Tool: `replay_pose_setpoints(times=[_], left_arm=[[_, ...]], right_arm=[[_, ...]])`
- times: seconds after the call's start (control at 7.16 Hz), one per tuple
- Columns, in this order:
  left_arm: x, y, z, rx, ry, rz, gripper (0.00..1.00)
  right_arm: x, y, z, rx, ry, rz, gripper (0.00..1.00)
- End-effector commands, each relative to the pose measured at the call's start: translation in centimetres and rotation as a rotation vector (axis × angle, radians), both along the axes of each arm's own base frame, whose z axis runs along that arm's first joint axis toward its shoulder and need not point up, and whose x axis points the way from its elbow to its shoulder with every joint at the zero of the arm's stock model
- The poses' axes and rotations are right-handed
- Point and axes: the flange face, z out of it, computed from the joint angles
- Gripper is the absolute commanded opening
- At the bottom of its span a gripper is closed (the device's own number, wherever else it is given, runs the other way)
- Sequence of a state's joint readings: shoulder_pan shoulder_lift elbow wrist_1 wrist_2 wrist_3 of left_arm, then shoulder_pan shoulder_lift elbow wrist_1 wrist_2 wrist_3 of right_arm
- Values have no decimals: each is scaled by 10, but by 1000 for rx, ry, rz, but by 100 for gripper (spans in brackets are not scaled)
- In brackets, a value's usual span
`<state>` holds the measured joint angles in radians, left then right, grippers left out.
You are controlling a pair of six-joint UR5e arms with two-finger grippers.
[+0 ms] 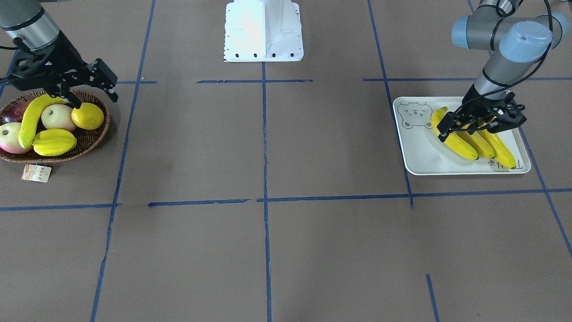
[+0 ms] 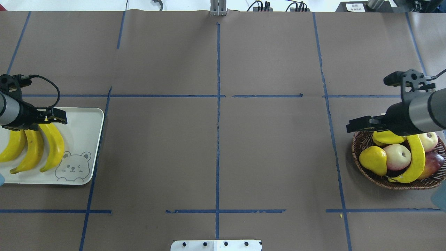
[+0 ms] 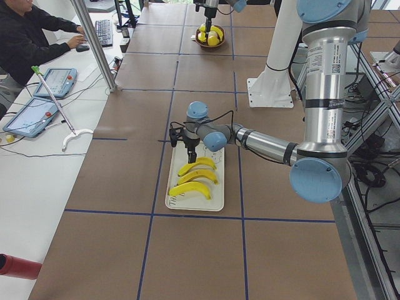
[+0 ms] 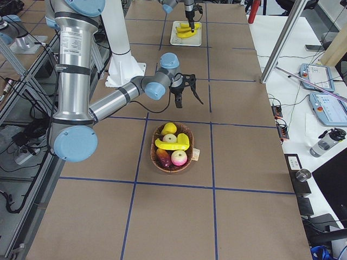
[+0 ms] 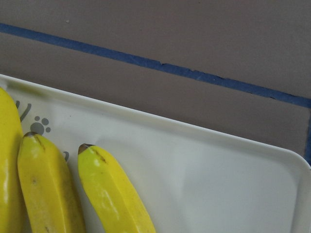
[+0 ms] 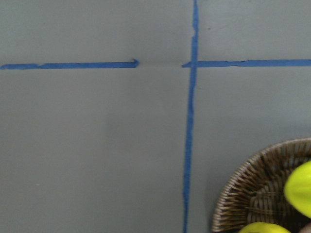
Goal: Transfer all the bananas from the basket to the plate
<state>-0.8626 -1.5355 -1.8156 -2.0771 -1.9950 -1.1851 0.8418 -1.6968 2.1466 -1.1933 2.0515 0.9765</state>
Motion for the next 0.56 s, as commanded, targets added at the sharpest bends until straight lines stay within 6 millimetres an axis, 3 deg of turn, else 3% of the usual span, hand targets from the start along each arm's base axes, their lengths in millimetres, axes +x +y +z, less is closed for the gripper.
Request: replay_pose_setpoints(times=[0.0,0.14,0.42], left_arm=[[0,1,-30,27,37,-4,100],[1,2,-31,16,42,-12,100],[3,3,-34,9,48,-20,100]], right_arm=[[59,8,56,19,83,-33,100],[77,14,82,15,69,-63,100],[110,18,168,-134,-42,-59,100]])
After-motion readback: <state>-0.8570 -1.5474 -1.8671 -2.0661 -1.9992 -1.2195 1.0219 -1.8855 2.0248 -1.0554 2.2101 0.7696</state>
